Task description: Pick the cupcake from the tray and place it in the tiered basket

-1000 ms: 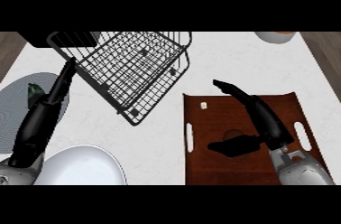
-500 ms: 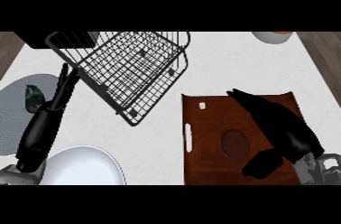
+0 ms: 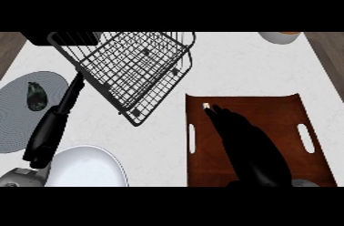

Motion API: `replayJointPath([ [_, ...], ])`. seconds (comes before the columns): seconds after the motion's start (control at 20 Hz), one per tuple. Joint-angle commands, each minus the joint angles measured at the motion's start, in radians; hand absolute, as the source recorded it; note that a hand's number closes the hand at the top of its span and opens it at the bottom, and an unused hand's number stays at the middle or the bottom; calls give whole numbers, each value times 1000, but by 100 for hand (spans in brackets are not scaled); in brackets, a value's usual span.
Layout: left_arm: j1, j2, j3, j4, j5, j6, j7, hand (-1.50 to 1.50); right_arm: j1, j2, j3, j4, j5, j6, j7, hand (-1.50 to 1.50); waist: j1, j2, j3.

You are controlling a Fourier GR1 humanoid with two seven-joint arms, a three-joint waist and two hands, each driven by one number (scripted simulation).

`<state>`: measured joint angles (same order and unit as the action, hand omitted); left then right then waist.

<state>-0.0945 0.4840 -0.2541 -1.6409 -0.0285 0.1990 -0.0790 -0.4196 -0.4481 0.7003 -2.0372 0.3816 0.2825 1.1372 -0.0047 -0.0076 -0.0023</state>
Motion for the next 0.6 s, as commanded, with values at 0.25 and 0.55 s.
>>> replayJointPath([
  [0.25, 4, -11, -7, -9, -16, -11, 31, 0, -29, 79, 135, 169, 154, 92, 248, -150, 8, 3, 0],
  [0.55, -35, -13, 26, 7, -8, -25, 39, 0, 8, 151, 145, 250, 245, 80, 273, -150, 2, 4, 1],
])
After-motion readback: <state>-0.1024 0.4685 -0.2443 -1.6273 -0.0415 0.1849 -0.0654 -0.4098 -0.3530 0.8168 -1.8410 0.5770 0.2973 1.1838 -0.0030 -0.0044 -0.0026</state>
